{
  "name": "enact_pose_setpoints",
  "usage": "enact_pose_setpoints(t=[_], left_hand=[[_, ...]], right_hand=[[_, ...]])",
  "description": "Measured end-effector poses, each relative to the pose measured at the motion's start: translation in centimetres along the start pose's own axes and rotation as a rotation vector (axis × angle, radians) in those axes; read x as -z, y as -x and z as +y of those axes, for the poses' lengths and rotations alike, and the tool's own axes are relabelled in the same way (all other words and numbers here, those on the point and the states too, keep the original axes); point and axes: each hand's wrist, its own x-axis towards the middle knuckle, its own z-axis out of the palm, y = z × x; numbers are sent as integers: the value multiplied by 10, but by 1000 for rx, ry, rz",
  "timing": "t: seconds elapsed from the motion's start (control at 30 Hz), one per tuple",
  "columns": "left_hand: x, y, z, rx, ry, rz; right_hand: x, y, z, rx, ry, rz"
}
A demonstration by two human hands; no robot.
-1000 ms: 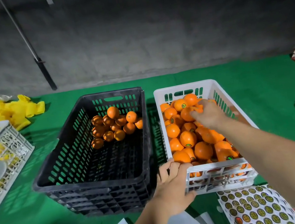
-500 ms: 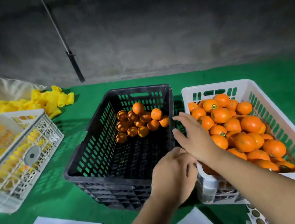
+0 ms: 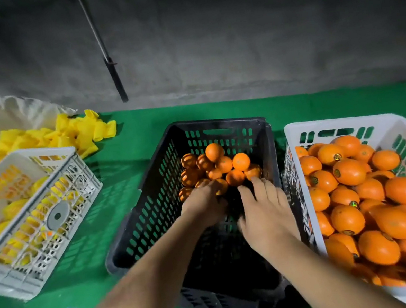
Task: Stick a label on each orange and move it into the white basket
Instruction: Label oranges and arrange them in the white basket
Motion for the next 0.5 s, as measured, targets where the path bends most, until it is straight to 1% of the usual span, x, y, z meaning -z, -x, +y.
enact_pose_setpoints(t=[0.1, 0.17, 0.27, 0.33, 0.4, 0.47, 0.5], left_hand=[[-15, -58, -5, 50, -142, -65], [-22, -95, -8, 63, -232, -57], [-27, -151, -12, 110, -298, -64], [-28, -181, -15, 118, -309, -108], [-32, -199, -21, 117, -255, -129], [-39, -203, -26, 104, -176, -95], [-41, -202, -30, 81, -173, -65]], right_hand=[[3, -1, -2, -14, 17, -36], [6, -1, -1, -43, -5, -44], [8, -3, 1, -68, -41, -65], [6, -5, 1, -86, -60, -81], [6, -6, 0, -88, -58, -92], [8, -5, 0, -81, -43, -118], [9, -6, -2, -81, -35, -139]])
